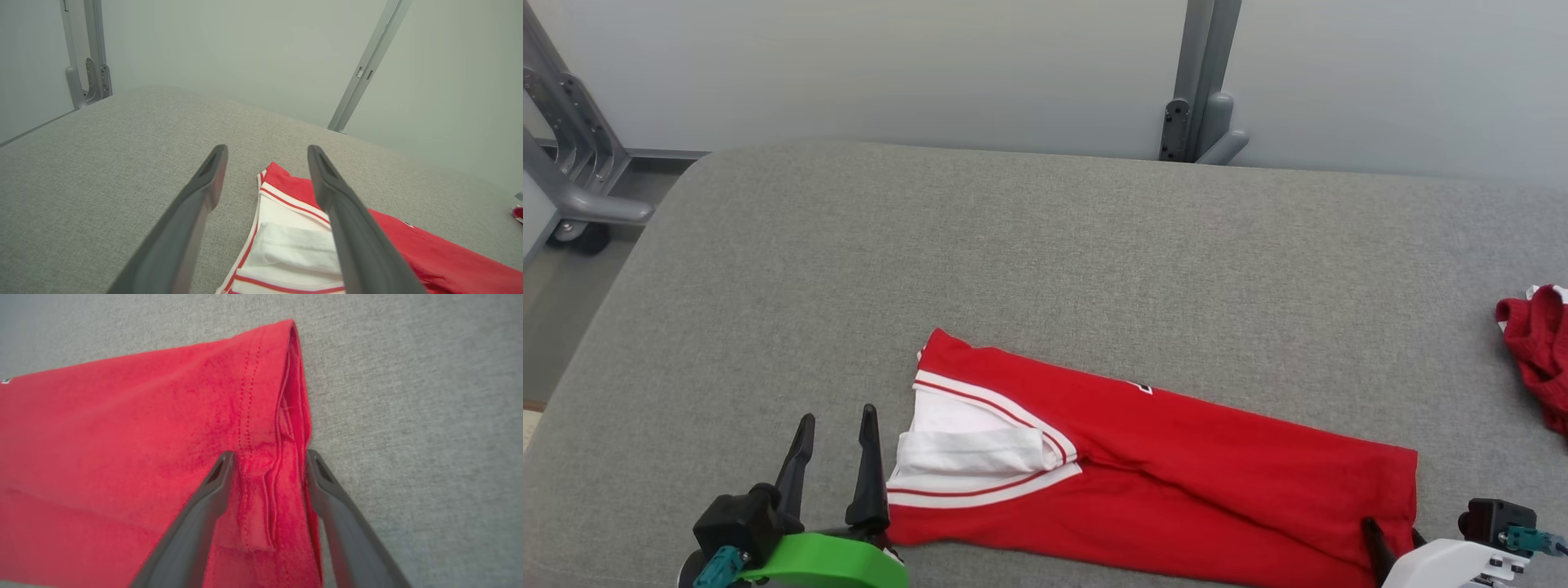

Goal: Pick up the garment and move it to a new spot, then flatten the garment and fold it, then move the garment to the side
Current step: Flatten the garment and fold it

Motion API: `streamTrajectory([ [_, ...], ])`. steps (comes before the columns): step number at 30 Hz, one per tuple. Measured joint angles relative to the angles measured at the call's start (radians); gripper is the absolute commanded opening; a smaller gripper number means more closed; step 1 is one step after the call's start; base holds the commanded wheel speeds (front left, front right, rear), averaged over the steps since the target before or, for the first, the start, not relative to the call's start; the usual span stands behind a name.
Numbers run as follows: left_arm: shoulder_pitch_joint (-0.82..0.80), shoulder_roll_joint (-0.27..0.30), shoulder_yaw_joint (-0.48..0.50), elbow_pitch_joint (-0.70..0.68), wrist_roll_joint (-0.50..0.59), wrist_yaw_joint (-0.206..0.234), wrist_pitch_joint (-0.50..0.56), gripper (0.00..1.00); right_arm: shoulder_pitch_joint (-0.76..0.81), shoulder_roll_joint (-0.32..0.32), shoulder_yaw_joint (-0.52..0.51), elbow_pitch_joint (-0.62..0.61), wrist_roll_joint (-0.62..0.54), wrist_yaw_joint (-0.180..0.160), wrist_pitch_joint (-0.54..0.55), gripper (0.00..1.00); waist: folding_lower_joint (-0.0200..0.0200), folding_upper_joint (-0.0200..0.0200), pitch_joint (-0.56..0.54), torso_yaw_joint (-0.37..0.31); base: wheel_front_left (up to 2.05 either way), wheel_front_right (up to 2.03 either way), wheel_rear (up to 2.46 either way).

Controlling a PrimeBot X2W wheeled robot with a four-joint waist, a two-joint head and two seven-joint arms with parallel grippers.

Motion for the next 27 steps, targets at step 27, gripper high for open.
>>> streamTrajectory([
  [27,0.001,-0.050,0.051,-0.003,0.049,-0.033,-0.001,1.00,0.023,-0.166,-0.106,-0.385,0.250,0.001,0.245,0.00,0.0000,0.0000,0.013,-0.170,0.00,0.00,0.00],
])
